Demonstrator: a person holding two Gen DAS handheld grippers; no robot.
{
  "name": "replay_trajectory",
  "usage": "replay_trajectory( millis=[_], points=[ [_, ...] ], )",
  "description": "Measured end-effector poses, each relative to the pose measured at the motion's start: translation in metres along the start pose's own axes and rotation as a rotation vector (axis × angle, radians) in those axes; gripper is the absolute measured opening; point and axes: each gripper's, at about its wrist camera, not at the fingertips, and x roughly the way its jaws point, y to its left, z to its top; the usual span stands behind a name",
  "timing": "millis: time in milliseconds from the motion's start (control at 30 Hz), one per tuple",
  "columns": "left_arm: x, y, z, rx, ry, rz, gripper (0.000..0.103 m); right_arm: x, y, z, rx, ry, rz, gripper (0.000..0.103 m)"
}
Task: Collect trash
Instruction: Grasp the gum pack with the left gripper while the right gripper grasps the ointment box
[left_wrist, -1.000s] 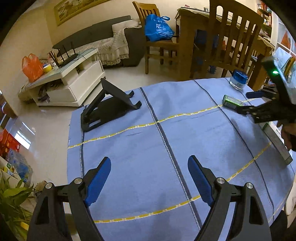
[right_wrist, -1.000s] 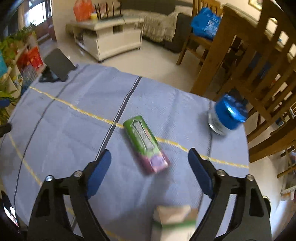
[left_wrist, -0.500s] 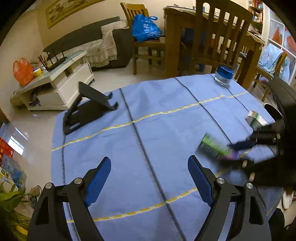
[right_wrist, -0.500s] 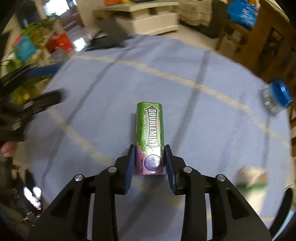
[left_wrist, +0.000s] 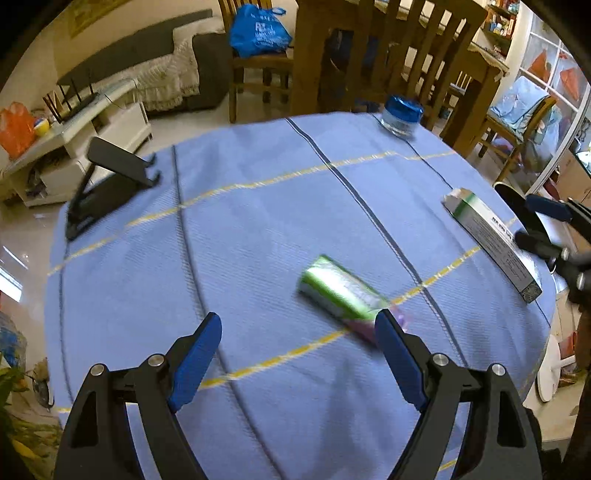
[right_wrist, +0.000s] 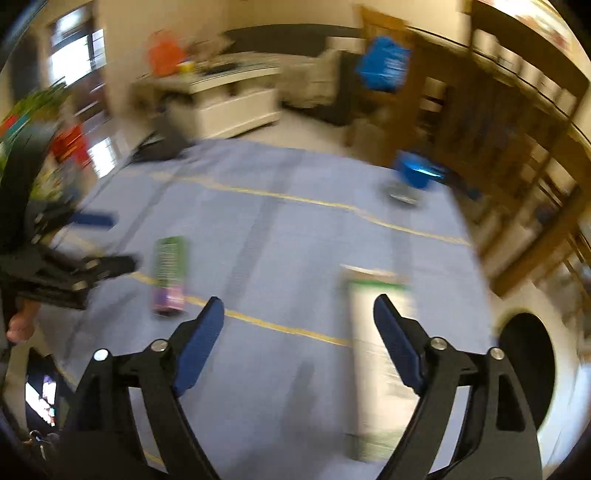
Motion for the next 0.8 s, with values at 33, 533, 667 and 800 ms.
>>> replay_trajectory(
  millis=[33, 533, 667, 800],
  points=[
    [0.002, -0.003, 0.000, -0.009, 0.005, 0.018, 0.081, -0.002, -0.015, -0.004, 0.030, 0.004, -0.007, 0.084],
    [0.028, -0.018, 0.009, -0.330, 0.146, 0.104, 0.092, 0.016, -0.074, -0.059, 0.129, 0.091, 0.029, 0.093],
    [0.041, -0.031, 0.011, -0.327, 0.179, 0.169, 0.096, 0.018, -0.072, -0.062, 0.119, 0.106, 0.044, 0.089],
    [0.044, -0.042, 0.013, -0.299, 0.159, 0.217, 0.090, 0.017, -0.071, -0.064, 0.117, 0.110, 0.056, 0.082]
  ],
)
